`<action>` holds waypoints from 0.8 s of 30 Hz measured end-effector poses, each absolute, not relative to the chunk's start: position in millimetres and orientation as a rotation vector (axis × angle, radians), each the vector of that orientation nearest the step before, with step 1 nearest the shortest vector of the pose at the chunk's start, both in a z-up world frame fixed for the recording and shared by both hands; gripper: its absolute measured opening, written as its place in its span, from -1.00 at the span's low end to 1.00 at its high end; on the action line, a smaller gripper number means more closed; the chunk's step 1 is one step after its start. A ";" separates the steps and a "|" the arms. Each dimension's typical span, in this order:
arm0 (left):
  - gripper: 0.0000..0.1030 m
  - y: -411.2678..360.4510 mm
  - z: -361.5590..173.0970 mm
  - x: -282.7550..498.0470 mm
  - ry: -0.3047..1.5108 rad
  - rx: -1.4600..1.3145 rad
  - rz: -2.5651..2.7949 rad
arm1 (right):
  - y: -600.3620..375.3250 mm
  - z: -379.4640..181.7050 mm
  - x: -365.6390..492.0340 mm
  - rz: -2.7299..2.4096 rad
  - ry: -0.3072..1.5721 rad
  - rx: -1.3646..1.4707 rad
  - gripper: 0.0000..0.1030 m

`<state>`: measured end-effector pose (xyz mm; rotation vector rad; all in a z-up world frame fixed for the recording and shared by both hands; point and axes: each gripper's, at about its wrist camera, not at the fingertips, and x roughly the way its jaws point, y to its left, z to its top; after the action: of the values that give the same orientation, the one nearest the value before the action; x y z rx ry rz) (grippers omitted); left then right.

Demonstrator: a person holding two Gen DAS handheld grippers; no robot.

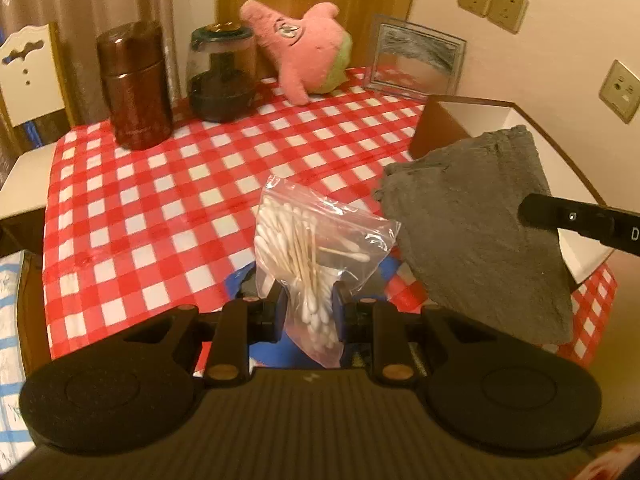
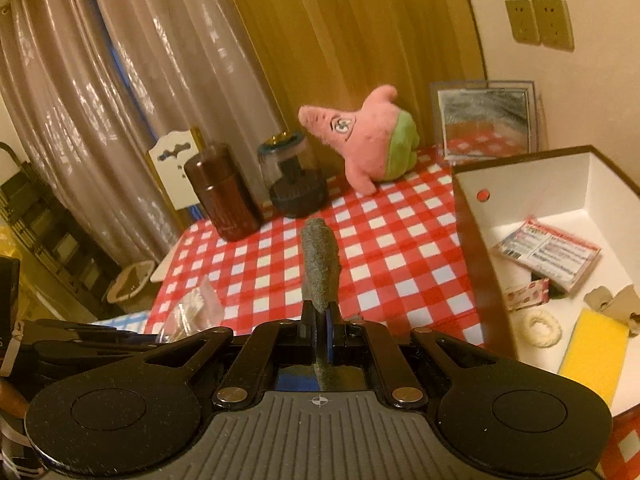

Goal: Organize soft objects
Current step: 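Carry the cotton-swab bag and grey cloth in both grippers over the brown box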

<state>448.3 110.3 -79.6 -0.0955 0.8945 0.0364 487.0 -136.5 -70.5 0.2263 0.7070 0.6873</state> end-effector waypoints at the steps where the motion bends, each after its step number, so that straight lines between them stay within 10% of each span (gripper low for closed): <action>1: -0.59 107.1 -77.4 448.8 0.891 -0.091 0.030 | -138.7 -68.3 485.6 0.685 0.704 0.229 -0.92; 24: -0.59 52.5 -47.5 472.2 0.808 -0.017 -0.088 | -178.7 -36.5 479.4 0.635 0.631 0.266 -0.92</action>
<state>472.2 52.5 -47.5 -0.0167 0.8081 -0.0880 479.4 -178.7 -36.5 0.2663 0.6315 0.6350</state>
